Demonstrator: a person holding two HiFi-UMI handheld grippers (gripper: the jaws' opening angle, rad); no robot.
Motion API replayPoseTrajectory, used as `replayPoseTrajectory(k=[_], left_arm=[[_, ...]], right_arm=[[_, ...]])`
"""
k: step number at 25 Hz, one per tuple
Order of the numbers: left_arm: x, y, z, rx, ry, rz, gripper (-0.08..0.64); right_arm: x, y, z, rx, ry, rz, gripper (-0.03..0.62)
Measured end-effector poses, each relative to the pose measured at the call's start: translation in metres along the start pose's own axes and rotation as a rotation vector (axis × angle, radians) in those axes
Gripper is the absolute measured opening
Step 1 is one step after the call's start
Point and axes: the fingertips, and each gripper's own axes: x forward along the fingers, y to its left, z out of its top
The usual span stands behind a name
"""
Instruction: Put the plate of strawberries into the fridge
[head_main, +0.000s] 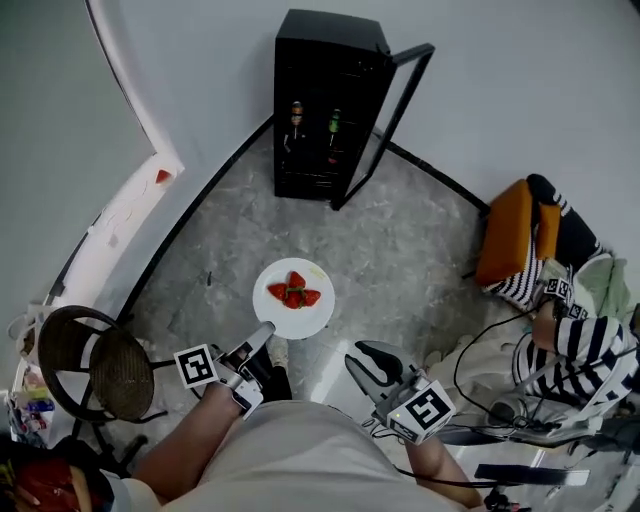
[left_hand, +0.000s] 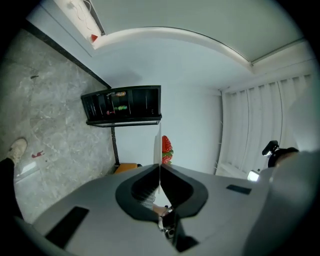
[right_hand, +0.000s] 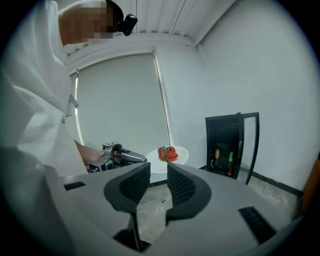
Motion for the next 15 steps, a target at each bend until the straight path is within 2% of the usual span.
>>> replayPoseTrajectory(k=[8, 15], left_arm=[[0.067, 0.015, 0.101, 0.044, 0.097, -0.033, 0.018], [0.12, 0.034, 0.155, 0.042, 0.06, -0.031, 0.018]], right_arm=[[0.078, -0.058, 0.035, -0.034, -0.02, -0.085, 0.101], [0.112, -0.111, 0.043, -0.037, -0.022, -0.075, 0.101]])
